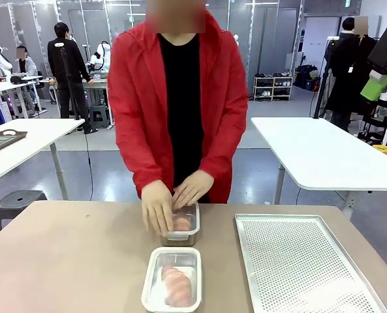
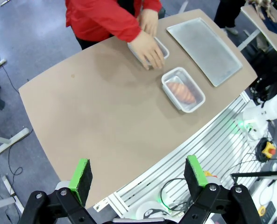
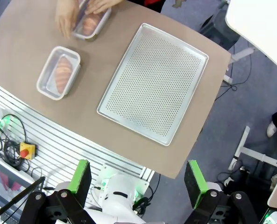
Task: Place the bread into the airtight container.
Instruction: Pick up a Butter Roll and place it into an empty Airtight Container.
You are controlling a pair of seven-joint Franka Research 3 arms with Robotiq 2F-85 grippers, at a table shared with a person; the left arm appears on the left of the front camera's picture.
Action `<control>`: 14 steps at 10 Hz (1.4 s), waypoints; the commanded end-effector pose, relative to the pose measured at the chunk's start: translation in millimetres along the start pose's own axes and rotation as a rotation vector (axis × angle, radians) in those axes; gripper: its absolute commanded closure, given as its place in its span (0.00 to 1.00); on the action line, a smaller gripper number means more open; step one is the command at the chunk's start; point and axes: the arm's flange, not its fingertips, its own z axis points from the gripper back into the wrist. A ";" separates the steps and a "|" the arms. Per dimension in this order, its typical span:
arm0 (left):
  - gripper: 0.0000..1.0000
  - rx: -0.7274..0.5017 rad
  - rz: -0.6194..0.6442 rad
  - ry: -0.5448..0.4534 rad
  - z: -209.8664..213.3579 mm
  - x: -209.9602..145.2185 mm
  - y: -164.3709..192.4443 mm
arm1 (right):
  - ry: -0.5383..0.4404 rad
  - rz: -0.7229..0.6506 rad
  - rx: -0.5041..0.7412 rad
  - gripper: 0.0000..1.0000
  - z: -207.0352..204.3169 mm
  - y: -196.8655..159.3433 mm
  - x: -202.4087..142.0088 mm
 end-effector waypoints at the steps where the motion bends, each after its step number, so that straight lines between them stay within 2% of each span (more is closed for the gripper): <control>1: 0.00 -0.010 -0.010 -0.001 1.9 2.4 -0.6 | 0.007 -0.001 -0.008 0.00 1.1 -0.7 0.8; 14: 0.00 -0.010 -0.010 -0.001 1.9 2.4 -0.6 | 0.007 -0.001 -0.008 0.00 1.1 -0.7 0.8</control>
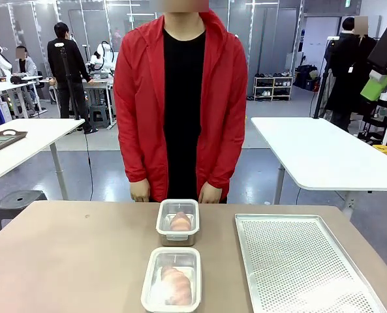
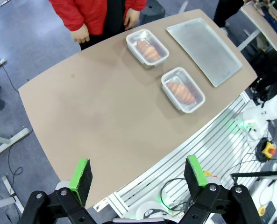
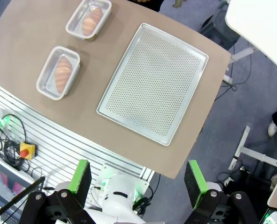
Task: Place the bread into the airtight container.
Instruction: Pick up a Butter Roll and place it into an empty Airtight Container.
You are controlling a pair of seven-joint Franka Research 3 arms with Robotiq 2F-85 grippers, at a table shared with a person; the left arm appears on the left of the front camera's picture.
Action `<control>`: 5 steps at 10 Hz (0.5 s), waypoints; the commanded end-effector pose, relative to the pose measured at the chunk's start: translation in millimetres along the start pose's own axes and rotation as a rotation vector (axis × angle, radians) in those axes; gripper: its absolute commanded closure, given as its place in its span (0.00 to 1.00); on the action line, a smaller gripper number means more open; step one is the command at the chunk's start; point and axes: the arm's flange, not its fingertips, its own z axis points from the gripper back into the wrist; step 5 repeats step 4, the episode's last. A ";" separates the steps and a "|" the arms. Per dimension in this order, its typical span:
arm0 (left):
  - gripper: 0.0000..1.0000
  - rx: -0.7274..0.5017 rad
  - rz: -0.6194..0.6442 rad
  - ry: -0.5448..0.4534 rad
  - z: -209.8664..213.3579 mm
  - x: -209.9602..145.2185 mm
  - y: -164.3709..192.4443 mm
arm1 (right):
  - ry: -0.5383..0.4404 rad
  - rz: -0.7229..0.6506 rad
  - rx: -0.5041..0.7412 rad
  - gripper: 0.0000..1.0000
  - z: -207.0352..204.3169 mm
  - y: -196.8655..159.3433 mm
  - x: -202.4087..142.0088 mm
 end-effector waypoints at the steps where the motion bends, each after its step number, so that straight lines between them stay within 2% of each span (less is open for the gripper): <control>1: 0.00 -0.010 -0.010 -0.001 1.9 2.4 -0.6 | 0.007 -0.001 -0.008 0.00 1.1 -0.7 0.8; 5: 0.00 -0.010 -0.010 -0.001 1.9 2.4 -0.6 | 0.007 -0.001 -0.008 0.00 1.1 -0.7 0.8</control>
